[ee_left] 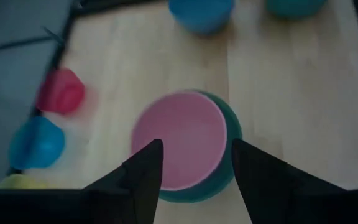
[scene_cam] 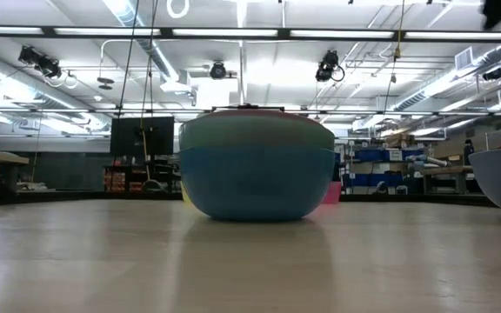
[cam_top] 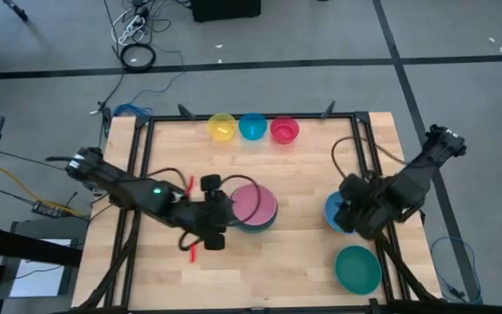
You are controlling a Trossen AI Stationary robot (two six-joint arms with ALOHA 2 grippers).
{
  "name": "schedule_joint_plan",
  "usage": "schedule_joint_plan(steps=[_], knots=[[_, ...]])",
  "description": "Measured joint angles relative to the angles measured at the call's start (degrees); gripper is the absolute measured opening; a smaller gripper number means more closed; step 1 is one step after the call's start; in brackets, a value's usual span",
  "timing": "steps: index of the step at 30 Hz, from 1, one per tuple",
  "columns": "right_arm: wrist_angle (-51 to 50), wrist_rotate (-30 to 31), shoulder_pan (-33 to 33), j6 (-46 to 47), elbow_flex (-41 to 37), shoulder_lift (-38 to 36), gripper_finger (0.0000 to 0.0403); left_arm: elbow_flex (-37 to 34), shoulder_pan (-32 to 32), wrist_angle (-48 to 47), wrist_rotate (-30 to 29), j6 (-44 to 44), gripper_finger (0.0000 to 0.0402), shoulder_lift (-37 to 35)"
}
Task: Nest bowls inside each other
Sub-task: Stack the light blue bowl on the pink bowl
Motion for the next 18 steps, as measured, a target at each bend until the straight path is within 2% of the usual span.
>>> schedule_joint_plan(steps=[2,8,14,18], knots=[[1.56,-2.28,1.59,4.04,-3.04,0.45,0.0193,0.00,-1.51,-0.01,-2.20,-0.24,0.0198,-1.76],[8.92,-3.19,5.54,12.01,-10.33,0.17,0.0201,0.00,-5.98,-0.55,-8.22,-1.40,0.0198,-6.04],[19.16,-7.36,5.67,13.93,-17.23,0.13,0.0205,0.00,-10.24,-5.39,-15.09,-6.39,0.0198,-8.58],[22.33,-9.41,5.43,15.32,-21.12,0.13,0.0204,0.00,-13.04,-7.42,-18.16,-9.16,0.0198,-9.01]])
